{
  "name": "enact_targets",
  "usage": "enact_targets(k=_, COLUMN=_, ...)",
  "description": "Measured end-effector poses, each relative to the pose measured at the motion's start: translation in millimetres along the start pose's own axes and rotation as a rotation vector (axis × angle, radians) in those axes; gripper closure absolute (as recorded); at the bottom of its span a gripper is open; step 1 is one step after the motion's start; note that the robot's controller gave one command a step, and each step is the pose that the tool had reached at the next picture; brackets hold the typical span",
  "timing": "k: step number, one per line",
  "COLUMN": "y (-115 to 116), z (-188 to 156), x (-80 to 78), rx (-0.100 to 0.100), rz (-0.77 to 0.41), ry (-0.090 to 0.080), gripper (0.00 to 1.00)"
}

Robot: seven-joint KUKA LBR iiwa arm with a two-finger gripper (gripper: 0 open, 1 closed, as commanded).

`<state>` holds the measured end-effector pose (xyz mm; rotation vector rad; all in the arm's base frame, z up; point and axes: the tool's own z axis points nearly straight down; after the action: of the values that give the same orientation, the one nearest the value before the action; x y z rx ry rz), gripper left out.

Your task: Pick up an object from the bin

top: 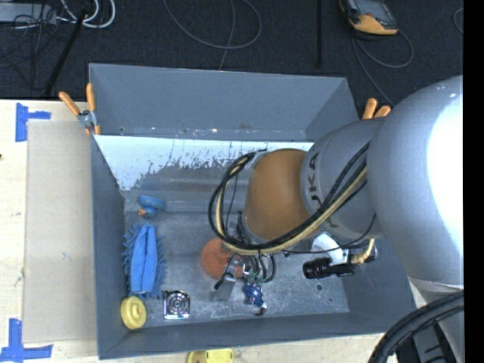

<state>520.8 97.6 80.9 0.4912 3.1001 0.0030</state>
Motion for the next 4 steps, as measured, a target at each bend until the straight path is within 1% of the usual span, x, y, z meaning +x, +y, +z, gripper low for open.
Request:
enact_targets(k=1, y=1.3, z=20.1, x=-2.6, rx=-0.006, rz=0.02, ry=-0.005, gripper=1.0)
enact_targets(k=2, y=0.6, z=18.2, x=-2.5, rx=-0.005, rz=0.022, ry=-0.006, gripper=1.0)
enact_targets(k=3, y=0.2, z=11.0, x=-1.5, rx=-0.002, rz=0.022, ry=-0.002, gripper=1.0)
enact_targets(k=4, y=-1.2, z=-10.2, x=0.3, rx=0.003, rz=0.021, ry=0.005, gripper=1.0)
